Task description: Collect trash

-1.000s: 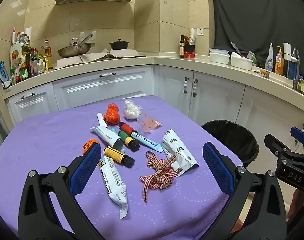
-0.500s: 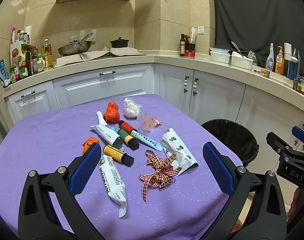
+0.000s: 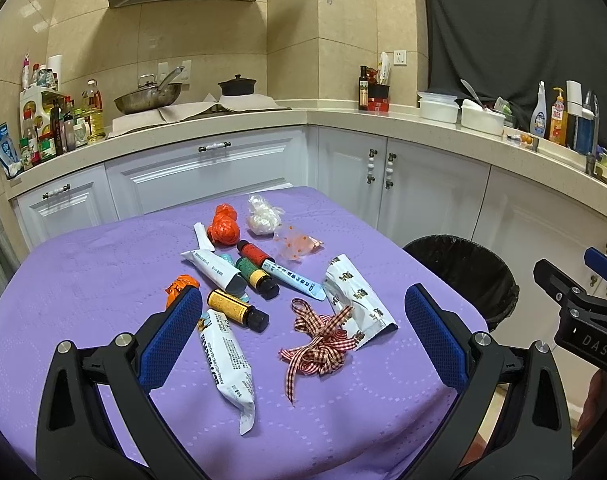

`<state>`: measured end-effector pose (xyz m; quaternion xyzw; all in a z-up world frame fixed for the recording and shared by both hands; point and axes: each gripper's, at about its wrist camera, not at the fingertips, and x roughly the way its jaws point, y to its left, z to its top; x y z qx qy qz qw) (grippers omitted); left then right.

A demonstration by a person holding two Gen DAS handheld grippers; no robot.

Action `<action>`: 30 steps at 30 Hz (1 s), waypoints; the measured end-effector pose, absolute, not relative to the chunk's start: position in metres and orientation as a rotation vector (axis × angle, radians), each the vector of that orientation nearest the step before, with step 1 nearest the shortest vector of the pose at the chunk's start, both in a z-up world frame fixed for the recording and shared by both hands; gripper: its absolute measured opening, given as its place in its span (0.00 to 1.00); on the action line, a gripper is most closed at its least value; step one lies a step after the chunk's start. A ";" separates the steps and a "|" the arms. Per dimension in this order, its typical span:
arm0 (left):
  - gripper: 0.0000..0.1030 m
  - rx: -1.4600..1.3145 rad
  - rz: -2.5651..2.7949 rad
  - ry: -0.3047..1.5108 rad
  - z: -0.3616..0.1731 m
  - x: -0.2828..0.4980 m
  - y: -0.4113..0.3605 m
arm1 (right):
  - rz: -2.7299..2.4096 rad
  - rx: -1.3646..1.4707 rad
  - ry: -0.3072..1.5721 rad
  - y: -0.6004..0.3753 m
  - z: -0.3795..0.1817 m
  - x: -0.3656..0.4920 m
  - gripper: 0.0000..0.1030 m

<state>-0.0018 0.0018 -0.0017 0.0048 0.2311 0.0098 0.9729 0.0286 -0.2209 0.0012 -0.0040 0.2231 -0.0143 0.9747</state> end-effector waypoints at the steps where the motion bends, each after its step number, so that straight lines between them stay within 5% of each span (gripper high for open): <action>1: 0.96 0.010 0.020 0.467 -0.002 -0.002 0.002 | -0.029 -0.007 0.450 -0.221 0.001 0.029 0.94; 30: 0.96 0.005 0.021 0.478 -0.004 -0.002 0.007 | -0.028 -0.005 0.449 -0.223 0.001 0.028 0.94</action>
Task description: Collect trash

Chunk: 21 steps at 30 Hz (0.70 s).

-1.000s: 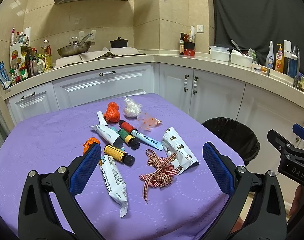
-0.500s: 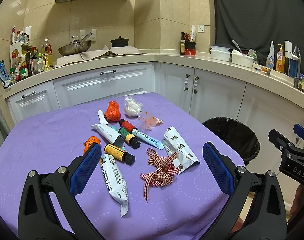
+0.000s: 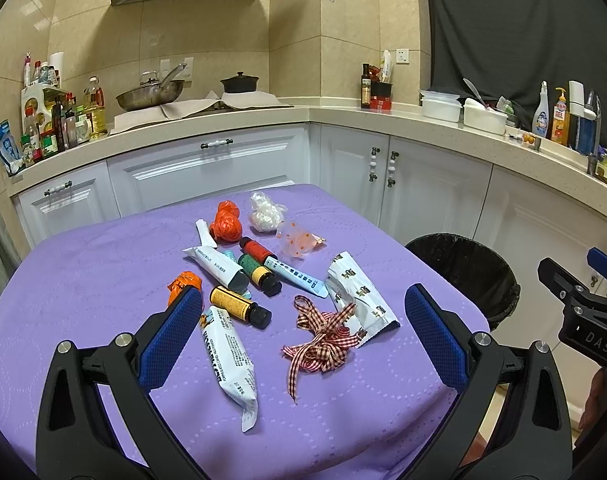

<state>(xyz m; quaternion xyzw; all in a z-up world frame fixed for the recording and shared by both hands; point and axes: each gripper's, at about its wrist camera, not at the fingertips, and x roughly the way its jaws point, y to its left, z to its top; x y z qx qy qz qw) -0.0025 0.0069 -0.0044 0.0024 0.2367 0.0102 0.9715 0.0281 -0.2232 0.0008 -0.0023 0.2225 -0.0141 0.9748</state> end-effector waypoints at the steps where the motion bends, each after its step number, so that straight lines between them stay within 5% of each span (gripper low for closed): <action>1: 0.96 0.004 0.020 0.479 -0.005 -0.003 0.008 | -0.029 -0.005 0.449 -0.224 0.001 0.028 0.94; 21: 0.96 -0.002 0.022 0.491 -0.010 -0.005 0.010 | -0.032 -0.003 0.457 -0.232 -0.001 0.032 0.94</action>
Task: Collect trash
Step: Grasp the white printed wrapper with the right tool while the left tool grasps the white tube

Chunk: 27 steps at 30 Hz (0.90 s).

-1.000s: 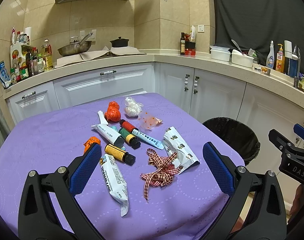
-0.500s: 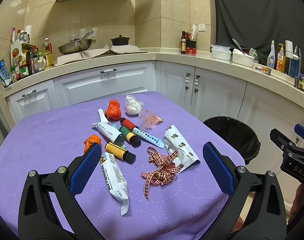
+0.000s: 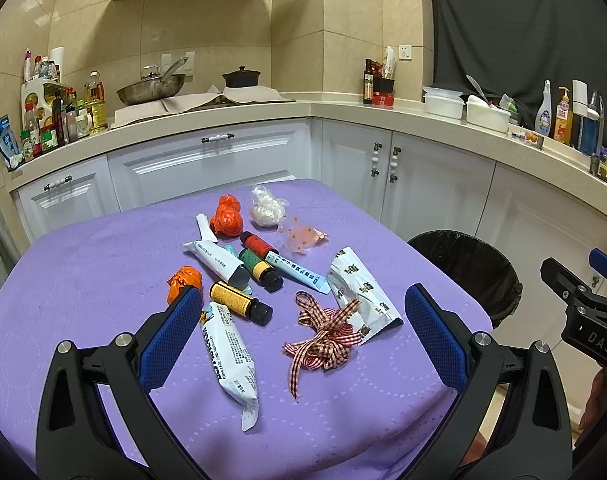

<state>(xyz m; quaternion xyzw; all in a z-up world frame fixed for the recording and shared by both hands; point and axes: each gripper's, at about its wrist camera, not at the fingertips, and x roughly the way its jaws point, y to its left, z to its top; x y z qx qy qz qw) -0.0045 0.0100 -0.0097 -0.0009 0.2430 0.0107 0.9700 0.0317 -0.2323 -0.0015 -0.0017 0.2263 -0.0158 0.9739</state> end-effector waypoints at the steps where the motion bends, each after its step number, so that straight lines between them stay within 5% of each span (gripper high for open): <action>1: 0.96 -0.004 0.020 0.493 -0.011 -0.005 0.011 | -0.030 -0.003 0.459 -0.233 -0.002 0.032 0.94; 18: 0.95 -0.062 0.123 0.622 -0.039 0.020 0.060 | 0.194 -0.019 0.526 -0.178 -0.032 0.084 0.94; 22: 0.80 -0.061 0.151 0.648 -0.046 0.022 0.073 | 0.253 -0.009 0.570 -0.161 -0.044 0.102 0.93; 24: 0.75 -0.066 0.157 0.668 -0.051 0.024 0.077 | 0.276 -0.018 0.591 -0.152 -0.051 0.108 0.90; 27: 0.70 -0.080 0.153 0.688 -0.056 0.029 0.084 | 0.319 -0.031 0.647 -0.141 -0.062 0.119 0.59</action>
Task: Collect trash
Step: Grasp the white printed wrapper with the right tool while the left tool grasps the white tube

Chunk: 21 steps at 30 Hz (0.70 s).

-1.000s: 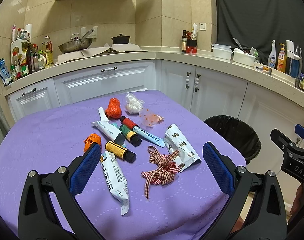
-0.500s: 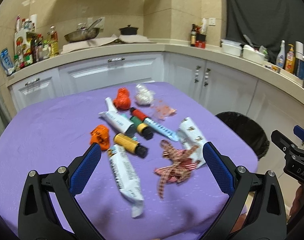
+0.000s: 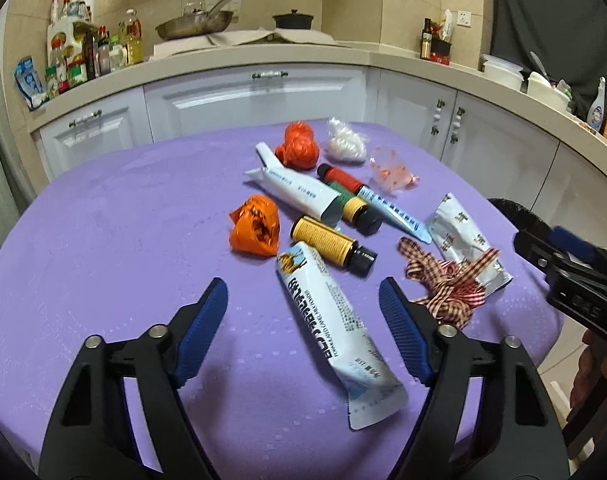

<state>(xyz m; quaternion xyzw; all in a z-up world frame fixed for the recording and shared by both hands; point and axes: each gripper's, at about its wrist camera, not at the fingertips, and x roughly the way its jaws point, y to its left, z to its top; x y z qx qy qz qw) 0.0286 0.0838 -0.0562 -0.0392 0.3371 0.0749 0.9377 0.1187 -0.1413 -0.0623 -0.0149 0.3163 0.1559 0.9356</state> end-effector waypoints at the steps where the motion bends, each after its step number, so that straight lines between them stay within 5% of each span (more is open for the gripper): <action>1: 0.70 -0.084 0.148 0.696 -0.058 0.030 0.084 | 0.329 -0.029 0.663 -0.140 -0.066 0.121 0.55; 12: 0.70 -0.105 0.136 0.719 -0.066 0.040 0.085 | 0.390 -0.024 0.725 -0.126 -0.082 0.134 0.53; 15: 0.70 -0.103 0.133 0.727 -0.068 0.041 0.084 | 0.427 -0.021 0.747 -0.123 -0.087 0.136 0.39; 21: 0.71 -0.104 0.124 0.736 -0.071 0.043 0.080 | 0.446 -0.004 0.748 -0.128 -0.086 0.135 0.27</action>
